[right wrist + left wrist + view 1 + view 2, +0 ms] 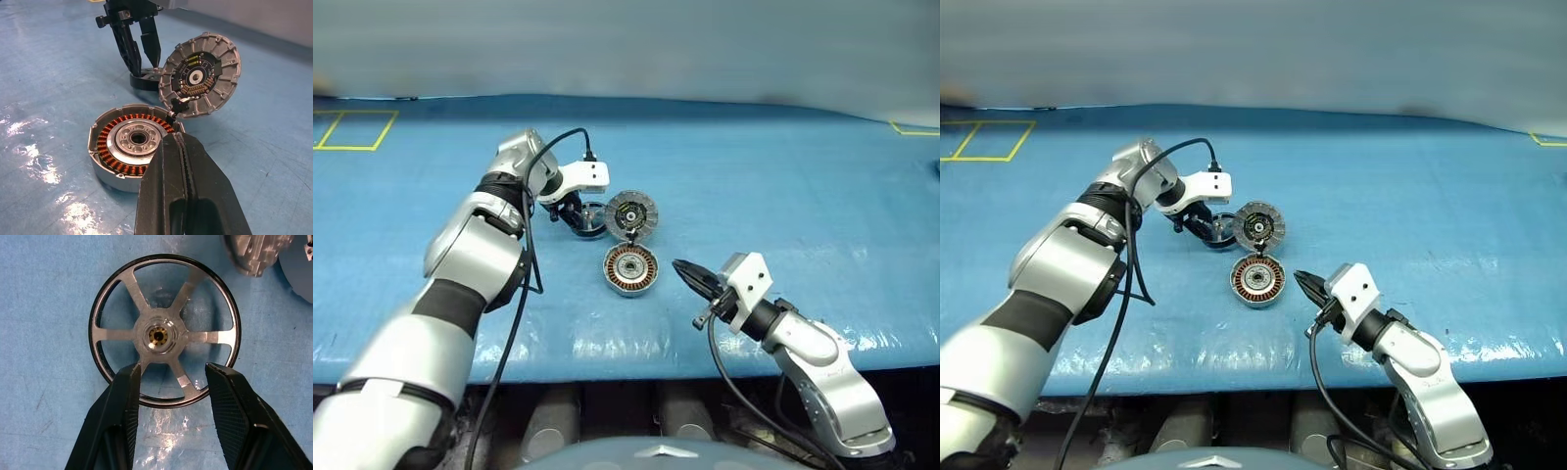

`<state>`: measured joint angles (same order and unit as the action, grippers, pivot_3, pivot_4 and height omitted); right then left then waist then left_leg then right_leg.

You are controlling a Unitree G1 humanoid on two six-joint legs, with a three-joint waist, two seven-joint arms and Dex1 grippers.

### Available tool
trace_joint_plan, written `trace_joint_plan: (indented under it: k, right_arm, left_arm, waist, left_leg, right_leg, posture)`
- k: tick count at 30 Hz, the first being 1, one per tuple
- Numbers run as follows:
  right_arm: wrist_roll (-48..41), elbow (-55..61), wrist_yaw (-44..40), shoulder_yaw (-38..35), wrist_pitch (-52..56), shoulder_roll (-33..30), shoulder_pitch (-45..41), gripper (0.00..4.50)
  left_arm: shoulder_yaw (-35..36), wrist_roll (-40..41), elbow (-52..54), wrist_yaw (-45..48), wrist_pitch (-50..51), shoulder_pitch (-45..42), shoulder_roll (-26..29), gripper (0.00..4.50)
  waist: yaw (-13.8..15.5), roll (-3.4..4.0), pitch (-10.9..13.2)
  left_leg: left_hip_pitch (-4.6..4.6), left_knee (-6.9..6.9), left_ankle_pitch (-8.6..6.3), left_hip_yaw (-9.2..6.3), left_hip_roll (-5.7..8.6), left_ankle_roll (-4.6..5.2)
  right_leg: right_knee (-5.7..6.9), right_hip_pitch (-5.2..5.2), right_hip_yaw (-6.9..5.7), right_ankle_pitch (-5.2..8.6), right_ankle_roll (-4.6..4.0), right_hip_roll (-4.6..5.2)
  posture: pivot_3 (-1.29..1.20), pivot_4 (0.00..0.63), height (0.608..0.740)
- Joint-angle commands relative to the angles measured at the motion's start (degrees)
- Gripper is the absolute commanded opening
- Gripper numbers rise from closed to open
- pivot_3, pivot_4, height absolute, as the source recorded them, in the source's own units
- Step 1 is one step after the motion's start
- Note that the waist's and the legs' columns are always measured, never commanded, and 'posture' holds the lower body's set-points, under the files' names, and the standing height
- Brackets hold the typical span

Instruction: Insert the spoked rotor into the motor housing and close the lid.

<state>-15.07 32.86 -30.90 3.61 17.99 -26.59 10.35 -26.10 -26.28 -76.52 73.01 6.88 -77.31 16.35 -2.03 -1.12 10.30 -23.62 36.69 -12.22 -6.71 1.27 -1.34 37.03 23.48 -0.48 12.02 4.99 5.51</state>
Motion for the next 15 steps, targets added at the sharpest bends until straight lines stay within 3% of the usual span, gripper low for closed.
trace_joint_plan:
  k: [1, 15]
  right_arm:
    - [-0.38, 3.1, 0.11, -0.12, -0.06, -0.12, 0.57, 0.0]
    - [0.29, 3.58, 0.19, 0.88, -0.34, -0.01, 1.78, 0.0]
  left_arm:
    - [0.69, 0.13, 0.13, -1.48, -0.59, 0.36, -0.49, 2.2]
    - [4.74, 2.32, -0.16, -4.83, 1.66, 0.91, -1.0, 2.2]
  waist:
    - [0.04, 0.0, 0.0]
    - [0.19, 0.0, 0.0]
  left_leg:
    - [-0.01, 0.09, -0.01, 0.0, 0.01, 0.02]
    - [-0.01, 0.41, -0.04, 0.01, 0.1, 0.07]
  right_leg:
    - [0.01, -0.02, 0.01, -0.02, 0.03, 0.0]
    - [0.09, -0.15, 0.16, -0.12, 0.16, 0.0]
  posture:
    - [0.0, 0.15, 0.74]
    - [0.0, 0.15, 0.74]
